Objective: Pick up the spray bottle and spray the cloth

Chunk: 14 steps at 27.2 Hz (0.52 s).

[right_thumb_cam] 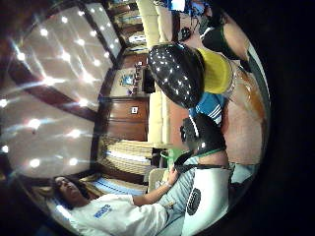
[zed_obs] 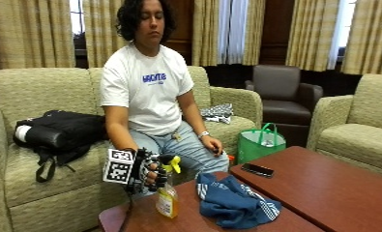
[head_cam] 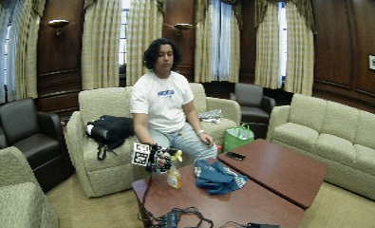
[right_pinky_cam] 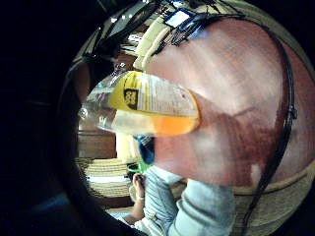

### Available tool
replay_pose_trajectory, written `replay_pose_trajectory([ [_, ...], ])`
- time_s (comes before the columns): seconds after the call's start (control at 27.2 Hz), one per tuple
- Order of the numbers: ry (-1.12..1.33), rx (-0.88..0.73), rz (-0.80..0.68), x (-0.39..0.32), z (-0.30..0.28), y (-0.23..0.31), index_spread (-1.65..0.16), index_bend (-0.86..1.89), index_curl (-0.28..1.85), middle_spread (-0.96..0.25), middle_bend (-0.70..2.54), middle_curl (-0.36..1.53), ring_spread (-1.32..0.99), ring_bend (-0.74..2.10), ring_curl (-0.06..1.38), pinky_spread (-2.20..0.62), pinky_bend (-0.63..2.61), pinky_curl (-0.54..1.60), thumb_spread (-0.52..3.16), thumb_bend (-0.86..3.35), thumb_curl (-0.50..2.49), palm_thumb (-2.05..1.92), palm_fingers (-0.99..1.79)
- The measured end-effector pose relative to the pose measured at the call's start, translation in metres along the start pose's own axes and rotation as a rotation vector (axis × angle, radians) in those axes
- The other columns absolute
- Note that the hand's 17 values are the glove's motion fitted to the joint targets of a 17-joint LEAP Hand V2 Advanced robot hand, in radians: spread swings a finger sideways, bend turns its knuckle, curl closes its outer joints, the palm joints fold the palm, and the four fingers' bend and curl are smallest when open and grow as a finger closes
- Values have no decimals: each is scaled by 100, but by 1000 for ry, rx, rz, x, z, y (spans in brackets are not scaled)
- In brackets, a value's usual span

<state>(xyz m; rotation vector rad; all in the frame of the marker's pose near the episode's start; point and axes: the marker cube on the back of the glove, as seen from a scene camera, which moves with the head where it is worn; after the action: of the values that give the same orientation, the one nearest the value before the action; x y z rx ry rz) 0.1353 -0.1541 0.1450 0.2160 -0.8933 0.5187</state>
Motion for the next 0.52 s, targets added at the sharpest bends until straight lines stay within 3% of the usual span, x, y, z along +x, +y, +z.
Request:
replay_pose_trajectory([
  [0.52,-33,-44,-9,-5,25,-35,-37,13,29,-18,24,40,-17,41,36,6,17,29,104,-2,40,88,78],
])
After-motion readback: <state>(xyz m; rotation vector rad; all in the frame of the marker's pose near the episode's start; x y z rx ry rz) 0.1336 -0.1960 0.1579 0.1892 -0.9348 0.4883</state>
